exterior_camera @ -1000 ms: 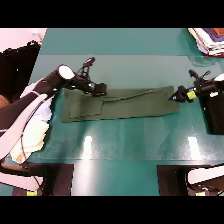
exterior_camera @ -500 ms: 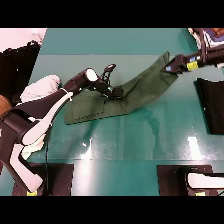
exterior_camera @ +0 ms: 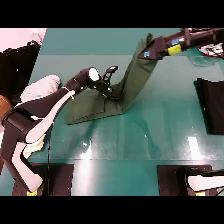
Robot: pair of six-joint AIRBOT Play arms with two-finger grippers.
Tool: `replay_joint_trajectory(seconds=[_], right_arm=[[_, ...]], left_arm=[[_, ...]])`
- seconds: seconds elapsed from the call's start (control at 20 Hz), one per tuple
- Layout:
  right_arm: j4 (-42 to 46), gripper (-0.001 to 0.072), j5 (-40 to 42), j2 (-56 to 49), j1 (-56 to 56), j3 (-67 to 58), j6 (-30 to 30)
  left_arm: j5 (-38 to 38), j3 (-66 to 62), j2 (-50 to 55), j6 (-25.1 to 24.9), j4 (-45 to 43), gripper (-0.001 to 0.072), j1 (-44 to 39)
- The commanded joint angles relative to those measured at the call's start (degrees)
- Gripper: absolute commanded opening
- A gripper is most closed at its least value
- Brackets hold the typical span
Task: Fold the shirts.
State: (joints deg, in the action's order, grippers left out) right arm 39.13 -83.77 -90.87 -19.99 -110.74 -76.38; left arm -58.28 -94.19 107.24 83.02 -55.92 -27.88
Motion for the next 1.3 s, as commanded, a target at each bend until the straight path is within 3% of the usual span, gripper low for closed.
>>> replay_joint_trajectory(seconds=[0.0, 0.35, 0.4, 0.45, 0.5, 0.65, 0.9, 1.15, 1.2, 1.25], right_arm=[[-0.66, 0.0015, 1.64, -3.1, -5.62, -2.12, -0.02], [-0.66, 0.002, 16.92, -13.16, -23.65, -2.12, 4.37], [-0.48, 0.009, 19.85, -15.1, -26.1, -2.12, 5.11], [-0.48, 0.0263, 22.6, -16.92, -28.13, -2.12, 6.34], [-0.52, 0.0352, 24.39, -18.53, -29.73, -2.12, 7.96], [0.72, 0.0333, 23.02, -19.93, -30.18, -2.12, 9.4], [9.51, 0.0331, 9.42, -15.78, -20.48, -0.48, 5.66], [11.89, 0.0334, 9.38, -7.89, -5.75, 18.56, 3.15], [11.37, 0.0429, 9.9, -7.15, -2.93, 22.49, 3.13], [10.1, 0.0656, 10.14, -7.13, -0.35, 25.59, 3.13]], left_arm=[[-5.84, -4.11, -2.29, -1.01, -2.6, 0.0025, 3.85], [-14.93, -9.42, -16.55, -1.09, -10.95, 0.0026, 24.68], [-15.45, -9.42, -18.21, -1.07, -10.99, 0.0026, 27.02], [-15.96, -9.42, -19.56, -1.07, -10.99, 0.0026, 29.0], [-16.46, -9.44, -20.65, -1.03, -10.99, 0.0026, 30.82], [-18.51, -9.42, -22.47, -1.03, -10.99, 0.0026, 33.62], [-19.74, -9.42, -22.53, -2.01, -10.49, 0.0026, 33.2], [-19.69, -9.42, -22.53, -2.01, -8.15, 0.0026, 33.2], [-19.63, -9.42, -22.53, -2.03, -8.0, 0.0026, 33.2], [-19.43, -9.4, -22.53, -2.03, -7.91, 0.0026, 33.2]])
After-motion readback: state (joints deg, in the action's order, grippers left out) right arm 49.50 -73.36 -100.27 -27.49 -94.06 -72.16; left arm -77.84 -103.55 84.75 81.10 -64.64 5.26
